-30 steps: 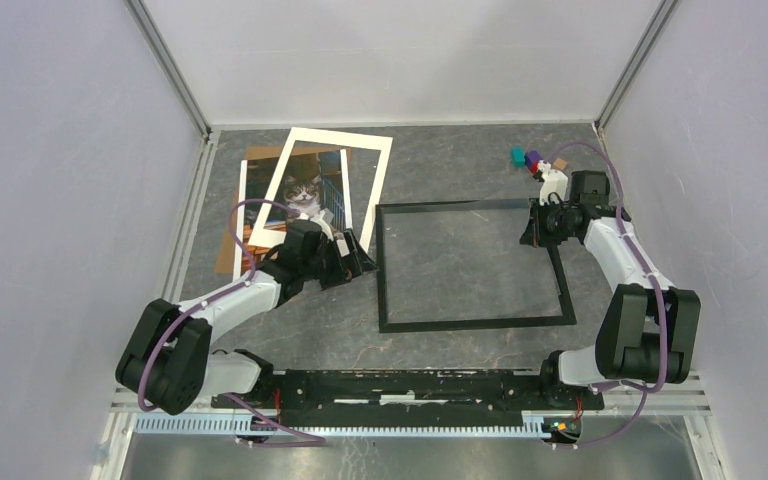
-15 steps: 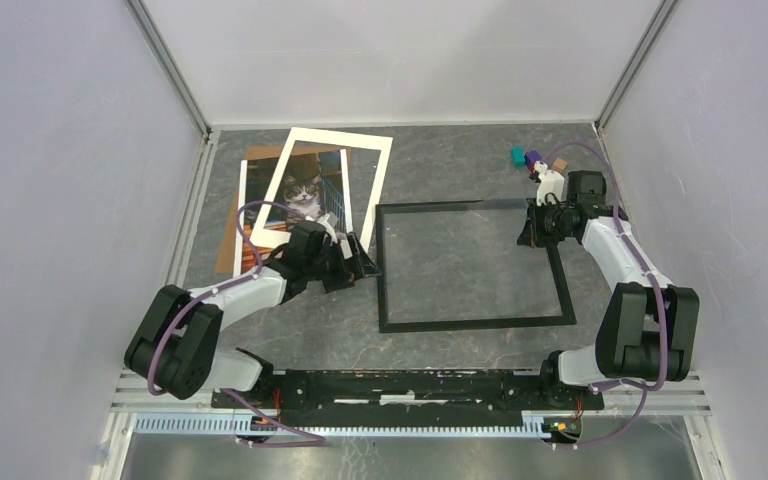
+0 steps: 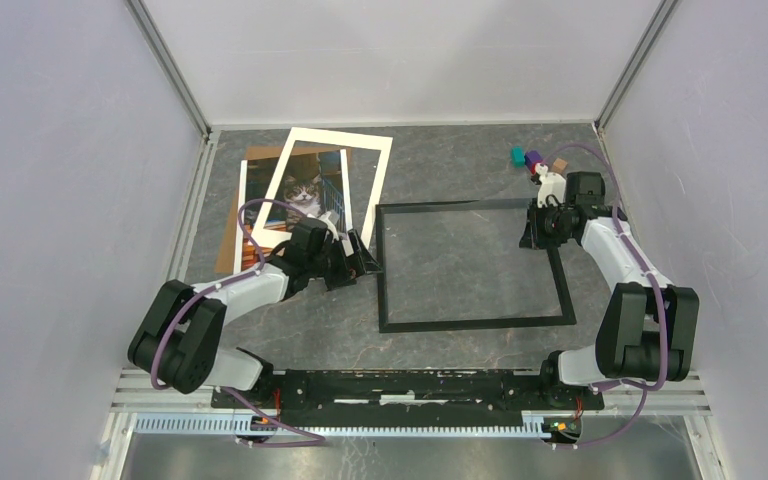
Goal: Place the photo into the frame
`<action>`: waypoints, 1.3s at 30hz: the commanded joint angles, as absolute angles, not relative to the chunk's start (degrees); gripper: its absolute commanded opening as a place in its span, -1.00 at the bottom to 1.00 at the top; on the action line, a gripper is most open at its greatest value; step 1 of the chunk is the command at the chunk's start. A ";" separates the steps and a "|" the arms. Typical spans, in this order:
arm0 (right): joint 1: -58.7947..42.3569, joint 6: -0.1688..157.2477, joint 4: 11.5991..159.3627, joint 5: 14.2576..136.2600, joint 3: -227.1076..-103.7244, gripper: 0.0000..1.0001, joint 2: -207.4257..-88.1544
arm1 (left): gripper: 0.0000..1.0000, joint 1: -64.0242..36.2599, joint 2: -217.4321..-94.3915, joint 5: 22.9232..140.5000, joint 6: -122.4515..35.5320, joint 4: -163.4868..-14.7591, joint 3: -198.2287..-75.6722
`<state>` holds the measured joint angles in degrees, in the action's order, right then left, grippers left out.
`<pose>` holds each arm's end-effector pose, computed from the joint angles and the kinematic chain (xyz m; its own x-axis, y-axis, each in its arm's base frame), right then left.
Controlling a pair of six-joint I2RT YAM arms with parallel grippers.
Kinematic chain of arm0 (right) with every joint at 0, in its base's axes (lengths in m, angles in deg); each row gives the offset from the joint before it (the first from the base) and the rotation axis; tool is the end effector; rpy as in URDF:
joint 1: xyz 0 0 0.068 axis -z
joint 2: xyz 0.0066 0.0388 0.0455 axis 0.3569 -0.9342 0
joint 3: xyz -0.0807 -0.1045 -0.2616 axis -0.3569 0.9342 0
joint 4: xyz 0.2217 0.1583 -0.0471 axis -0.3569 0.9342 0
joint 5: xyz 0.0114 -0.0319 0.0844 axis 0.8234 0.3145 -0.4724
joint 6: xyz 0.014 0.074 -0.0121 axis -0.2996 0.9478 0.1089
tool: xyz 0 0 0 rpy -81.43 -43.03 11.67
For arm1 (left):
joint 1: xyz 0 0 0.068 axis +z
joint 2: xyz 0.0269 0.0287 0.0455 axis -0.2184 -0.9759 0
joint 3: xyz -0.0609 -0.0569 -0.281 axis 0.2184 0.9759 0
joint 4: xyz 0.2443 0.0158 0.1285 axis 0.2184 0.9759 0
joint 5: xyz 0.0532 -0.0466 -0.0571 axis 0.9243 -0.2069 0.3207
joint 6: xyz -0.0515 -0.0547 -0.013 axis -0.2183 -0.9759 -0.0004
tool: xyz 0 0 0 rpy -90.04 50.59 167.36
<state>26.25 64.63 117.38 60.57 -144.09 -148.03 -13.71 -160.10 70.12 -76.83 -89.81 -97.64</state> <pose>0.3057 -0.0040 0.2147 -0.8383 -0.0364 -0.5440 -0.2110 0.9417 0.2622 0.2486 -0.1475 0.1513 -0.8898 -0.3010 -0.3431 0.0110 0.7373 -0.6754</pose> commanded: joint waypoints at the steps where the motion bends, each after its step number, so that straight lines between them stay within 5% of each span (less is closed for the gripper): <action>1: 25.91 65.29 117.70 61.44 -142.91 -0.63 -147.28 | 0.91 -13.51 -159.85 69.27 -78.29 -91.06 -99.29; 19: 24.34 66.14 121.41 61.67 -143.57 -0.99 -145.45 | 0.92 -13.88 -163.25 67.39 -79.91 -94.66 -98.23; 29: 22.19 66.80 123.70 62.40 -144.10 -1.00 -146.01 | 0.92 -14.98 -164.17 67.12 -81.26 -96.55 -97.58; 39: 22.07 67.20 122.71 65.58 -143.75 -0.59 -146.52 | 0.93 -15.18 -164.79 67.11 -81.54 -96.95 -97.21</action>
<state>22.41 66.86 122.51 63.83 -142.42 -146.94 -14.89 -164.38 68.39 -79.89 -94.68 -97.47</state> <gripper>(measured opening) 0.169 0.961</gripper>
